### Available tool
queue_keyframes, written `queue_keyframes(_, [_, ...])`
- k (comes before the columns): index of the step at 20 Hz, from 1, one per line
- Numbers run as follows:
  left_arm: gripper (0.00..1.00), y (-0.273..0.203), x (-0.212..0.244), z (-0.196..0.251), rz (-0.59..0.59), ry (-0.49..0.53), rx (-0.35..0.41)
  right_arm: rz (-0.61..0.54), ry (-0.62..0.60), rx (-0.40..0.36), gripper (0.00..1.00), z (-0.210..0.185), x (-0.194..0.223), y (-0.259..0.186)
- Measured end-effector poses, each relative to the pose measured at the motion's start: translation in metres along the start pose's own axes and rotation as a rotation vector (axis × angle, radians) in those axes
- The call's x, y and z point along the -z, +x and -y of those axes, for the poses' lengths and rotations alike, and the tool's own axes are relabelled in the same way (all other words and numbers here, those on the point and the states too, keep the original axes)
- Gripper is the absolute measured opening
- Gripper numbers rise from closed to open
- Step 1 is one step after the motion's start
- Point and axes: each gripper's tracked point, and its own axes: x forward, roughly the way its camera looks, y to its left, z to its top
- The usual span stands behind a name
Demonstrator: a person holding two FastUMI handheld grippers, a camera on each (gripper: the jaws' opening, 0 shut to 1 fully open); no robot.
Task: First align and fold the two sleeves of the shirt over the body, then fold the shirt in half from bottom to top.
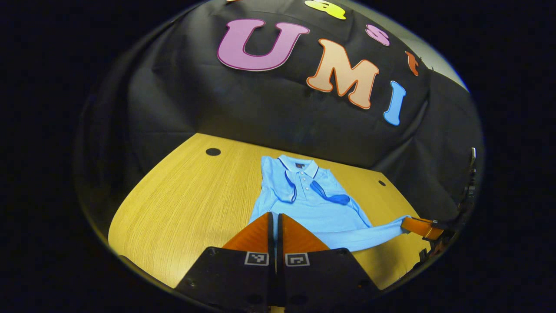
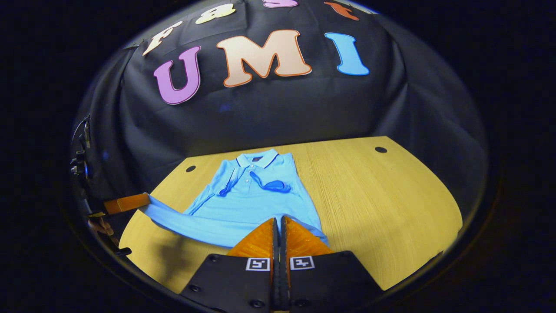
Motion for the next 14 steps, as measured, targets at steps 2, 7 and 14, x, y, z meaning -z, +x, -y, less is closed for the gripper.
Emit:
queue_keyframes(2, [0.0,0.023,-0.026,0.006,0.039,0.008,0.017,0.022,-0.007,0.009,0.03,0.002,-0.02,0.022])
queue_keyframes(7, [0.0,0.084,-0.069,0.012,0.082,0.038,0.006,0.064,-0.014,0.008,0.03,0.008,-0.065,0.085])
queue_keyframes(14, [0.0,0.179,-0.094,-0.007,0.078,0.036,-0.069,0.09,-0.035,-0.01,0.02,0.019,-0.113,0.19])
